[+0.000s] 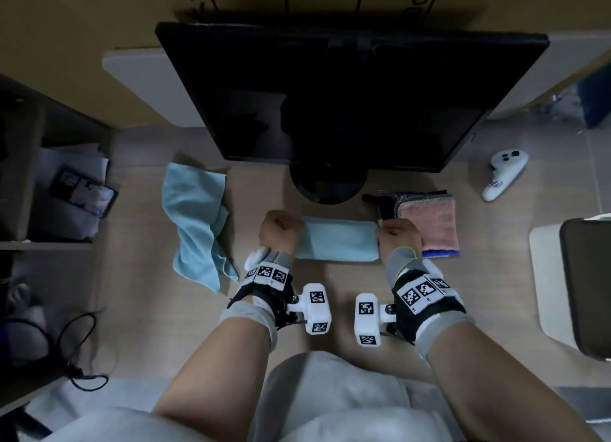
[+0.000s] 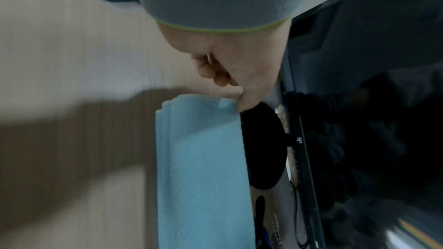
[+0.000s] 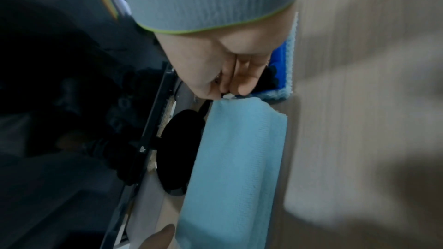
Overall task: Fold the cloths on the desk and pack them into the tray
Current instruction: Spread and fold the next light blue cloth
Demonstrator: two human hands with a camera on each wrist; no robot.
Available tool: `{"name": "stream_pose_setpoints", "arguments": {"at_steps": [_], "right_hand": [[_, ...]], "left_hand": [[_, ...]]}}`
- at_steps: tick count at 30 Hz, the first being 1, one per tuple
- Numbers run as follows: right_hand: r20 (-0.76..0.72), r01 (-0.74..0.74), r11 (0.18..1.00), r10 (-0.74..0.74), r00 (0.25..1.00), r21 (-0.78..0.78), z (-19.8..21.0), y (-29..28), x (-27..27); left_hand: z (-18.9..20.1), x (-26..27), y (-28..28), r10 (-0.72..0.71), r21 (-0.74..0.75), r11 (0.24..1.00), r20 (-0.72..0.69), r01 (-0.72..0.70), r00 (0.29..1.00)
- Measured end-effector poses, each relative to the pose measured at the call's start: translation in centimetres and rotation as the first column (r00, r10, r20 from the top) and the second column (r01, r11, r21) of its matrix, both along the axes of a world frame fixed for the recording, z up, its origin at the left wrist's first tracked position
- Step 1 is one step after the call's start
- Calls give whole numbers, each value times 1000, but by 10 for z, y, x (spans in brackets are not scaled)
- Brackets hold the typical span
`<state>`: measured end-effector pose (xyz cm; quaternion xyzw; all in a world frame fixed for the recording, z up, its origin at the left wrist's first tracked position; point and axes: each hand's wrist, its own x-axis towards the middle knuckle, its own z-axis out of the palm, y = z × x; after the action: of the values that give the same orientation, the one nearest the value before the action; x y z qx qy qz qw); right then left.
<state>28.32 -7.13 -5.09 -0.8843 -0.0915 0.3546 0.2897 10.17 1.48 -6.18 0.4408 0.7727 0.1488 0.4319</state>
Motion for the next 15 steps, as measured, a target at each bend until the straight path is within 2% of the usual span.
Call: {"name": "stream_pose_setpoints", "arguments": {"at_steps": [2,3,6,8,10,13,15], "right_hand": [[59,12,1000,-10,998,-23,9,5,0],[26,16,1000,-16,1000,11,13,8,0],[-275,33,994,-3,962,105,12,18,-9],[-493,99,993,-56,868,62,1,22,-17],[-604,119,993,-97,791,-4,-17,20,-22],[-558,56,998,-48,829,-3,-41,14,-21],[-564,108,993,-68,823,38,-52,15,-20]], "left_hand": [[0,-1,5,-6,-3,1000,9,6,1000],[2,1,6,-33,-29,999,49,34,998],[10,10,4,-26,-154,986,233,63,972],[10,15,-1,7,-284,954,339,95,941],[6,16,-4,-21,-343,926,369,158,929],[-2,15,-3,-101,-326,917,367,229,925],[-12,17,-1,-123,-349,901,365,258,923]]}}
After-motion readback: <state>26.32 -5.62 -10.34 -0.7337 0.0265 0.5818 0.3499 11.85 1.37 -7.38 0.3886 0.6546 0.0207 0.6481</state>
